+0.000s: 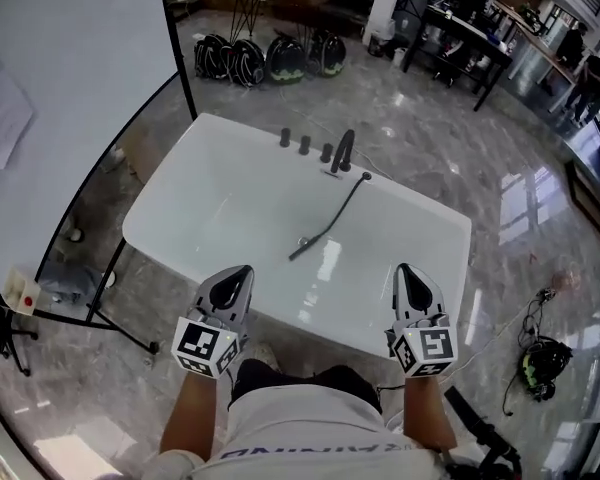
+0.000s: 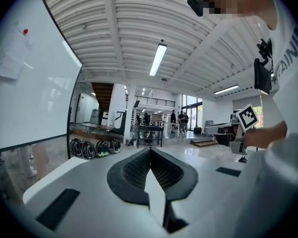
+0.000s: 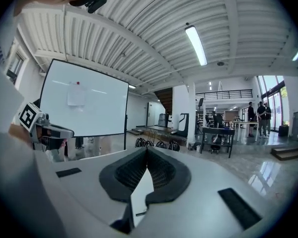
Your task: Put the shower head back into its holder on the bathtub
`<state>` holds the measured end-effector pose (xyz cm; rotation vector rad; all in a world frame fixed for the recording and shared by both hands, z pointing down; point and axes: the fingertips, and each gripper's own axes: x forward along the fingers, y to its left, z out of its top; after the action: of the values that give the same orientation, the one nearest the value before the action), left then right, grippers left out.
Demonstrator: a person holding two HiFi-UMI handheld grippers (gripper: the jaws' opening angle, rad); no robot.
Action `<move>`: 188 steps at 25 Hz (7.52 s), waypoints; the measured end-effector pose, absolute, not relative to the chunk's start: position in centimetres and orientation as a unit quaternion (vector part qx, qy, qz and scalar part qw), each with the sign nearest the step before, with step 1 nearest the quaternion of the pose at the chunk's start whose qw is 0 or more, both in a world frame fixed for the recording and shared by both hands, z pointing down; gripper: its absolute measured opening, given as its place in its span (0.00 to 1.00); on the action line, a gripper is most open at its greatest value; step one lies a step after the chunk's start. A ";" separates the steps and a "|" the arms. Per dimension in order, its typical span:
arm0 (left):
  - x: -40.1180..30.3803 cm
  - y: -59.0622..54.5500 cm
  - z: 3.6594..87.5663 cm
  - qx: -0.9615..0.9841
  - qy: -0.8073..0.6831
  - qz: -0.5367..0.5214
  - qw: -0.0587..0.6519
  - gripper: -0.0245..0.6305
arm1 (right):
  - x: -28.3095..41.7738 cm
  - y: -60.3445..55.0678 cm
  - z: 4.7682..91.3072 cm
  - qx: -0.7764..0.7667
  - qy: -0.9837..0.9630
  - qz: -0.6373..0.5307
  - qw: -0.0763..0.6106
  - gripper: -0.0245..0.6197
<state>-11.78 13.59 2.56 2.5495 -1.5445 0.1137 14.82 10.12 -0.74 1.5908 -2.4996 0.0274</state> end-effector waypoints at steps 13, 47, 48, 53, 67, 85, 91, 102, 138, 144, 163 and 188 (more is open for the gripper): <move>-9.1 4.6 5.9 0.891 -0.431 0.053 0.134 0.07 | 16.5 7.4 0.4 0.593 -0.794 0.023 0.136 0.06; -3.2 -7.5 9.7 0.907 -0.392 0.095 0.120 0.07 | 21.3 -4.5 11.6 0.572 -0.796 0.061 0.185 0.06; -4.6 -8.2 11.8 0.902 -0.399 0.102 0.134 0.07 | 19.9 -5.3 13.8 0.559 -0.800 0.069 0.207 0.06; -10.4 -11.2 22.4 0.857 -0.451 0.126 0.216 0.07 | 14.2 -8.5 24.8 0.474 -0.814 0.093 0.323 0.06; -16.2 -19.5 49.1 0.871 -0.400 0.173 0.227 0.07 | 0.9 -20.5 58.0 0.269 -0.851 0.072 0.445 0.06; -13.8 -21.2 80.3 0.819 -0.364 0.264 0.357 0.07 | -0.7 -23.6 92.1 0.010 -0.789 -0.107 0.605 0.23; -14.3 -21.9 82.8 0.812 -0.361 0.247 0.386 0.06 | -0.6 -24.2 98.1 -0.079 -0.738 -0.170 0.648 0.31; -14.8 -21.7 83.8 0.816 -0.346 0.216 0.409 0.06 | 0.5 -24.8 103.8 -0.147 -0.676 -0.218 0.689 0.31; -13.9 -19.0 53.8 0.804 -0.484 0.117 0.325 0.06 | 2.0 -17.5 43.9 0.455 -0.844 -0.169 0.229 0.24; -8.4 -16.5 41.8 0.831 -0.469 0.074 0.290 0.06 | 8.4 -15.3 30.3 0.515 -0.822 -0.173 0.169 0.23; -0.3 -15.8 17.0 0.897 -0.411 0.052 0.155 0.06 | 21.1 -21.8 3.4 0.621 -0.757 -0.199 0.030 0.23; -2.3 -20.5 22.6 0.871 -0.447 0.046 0.201 0.06 | 23.2 -42.2 9.3 0.621 -0.780 -0.069 -0.015 0.23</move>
<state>-2.30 -20.54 22.63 2.4328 -1.2487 0.1298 23.22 -42.23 9.33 1.9703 -2.4749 -0.2198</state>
